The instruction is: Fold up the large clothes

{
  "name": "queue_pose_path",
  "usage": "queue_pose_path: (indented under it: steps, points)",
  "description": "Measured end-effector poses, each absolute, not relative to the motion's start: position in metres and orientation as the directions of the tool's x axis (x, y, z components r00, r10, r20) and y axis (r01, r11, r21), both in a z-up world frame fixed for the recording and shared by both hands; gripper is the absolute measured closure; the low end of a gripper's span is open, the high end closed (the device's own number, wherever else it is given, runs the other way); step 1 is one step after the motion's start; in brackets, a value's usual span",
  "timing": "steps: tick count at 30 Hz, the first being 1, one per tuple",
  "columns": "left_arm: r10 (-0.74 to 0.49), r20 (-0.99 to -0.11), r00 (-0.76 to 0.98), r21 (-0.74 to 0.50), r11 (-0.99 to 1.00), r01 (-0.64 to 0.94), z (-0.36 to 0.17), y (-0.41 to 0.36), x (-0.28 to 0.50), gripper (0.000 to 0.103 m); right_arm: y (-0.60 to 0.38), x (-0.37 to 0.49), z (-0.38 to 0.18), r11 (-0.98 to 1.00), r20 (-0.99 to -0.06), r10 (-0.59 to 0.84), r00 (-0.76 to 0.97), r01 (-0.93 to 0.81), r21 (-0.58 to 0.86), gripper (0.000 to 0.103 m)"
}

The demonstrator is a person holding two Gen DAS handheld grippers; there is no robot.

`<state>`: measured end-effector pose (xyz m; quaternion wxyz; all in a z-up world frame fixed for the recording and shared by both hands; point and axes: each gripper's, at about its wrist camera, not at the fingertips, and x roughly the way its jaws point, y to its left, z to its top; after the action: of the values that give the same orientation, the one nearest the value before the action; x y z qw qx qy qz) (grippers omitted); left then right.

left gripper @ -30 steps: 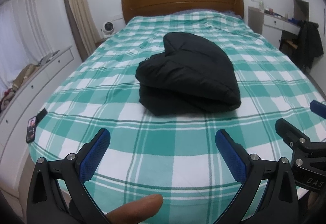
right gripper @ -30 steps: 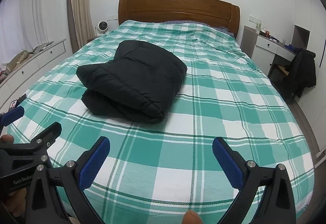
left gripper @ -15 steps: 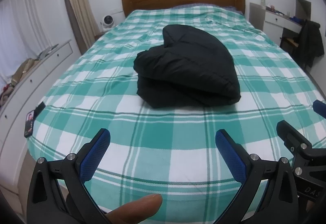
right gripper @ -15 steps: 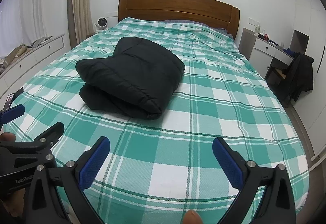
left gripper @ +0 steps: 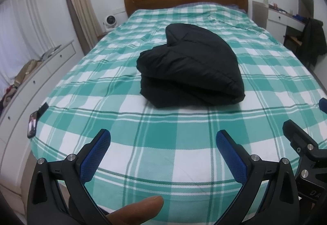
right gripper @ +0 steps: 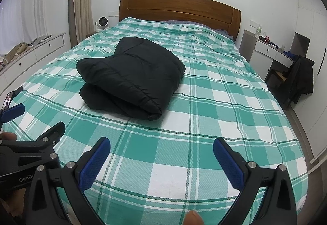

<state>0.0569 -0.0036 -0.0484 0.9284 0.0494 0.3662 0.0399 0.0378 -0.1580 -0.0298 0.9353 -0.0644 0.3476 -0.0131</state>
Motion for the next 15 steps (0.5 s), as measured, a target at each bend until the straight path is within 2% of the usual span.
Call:
queue_pose_path:
  steps: [15]
  points:
    - [0.089, -0.663, 0.744, 0.094, 0.995, -0.036, -0.0416, -0.006, 0.0505, 0.0, -0.1598, 0.0301, -0.021, 0.991, -0.635, -0.073, 0.769, -0.015, -0.133, 0.001]
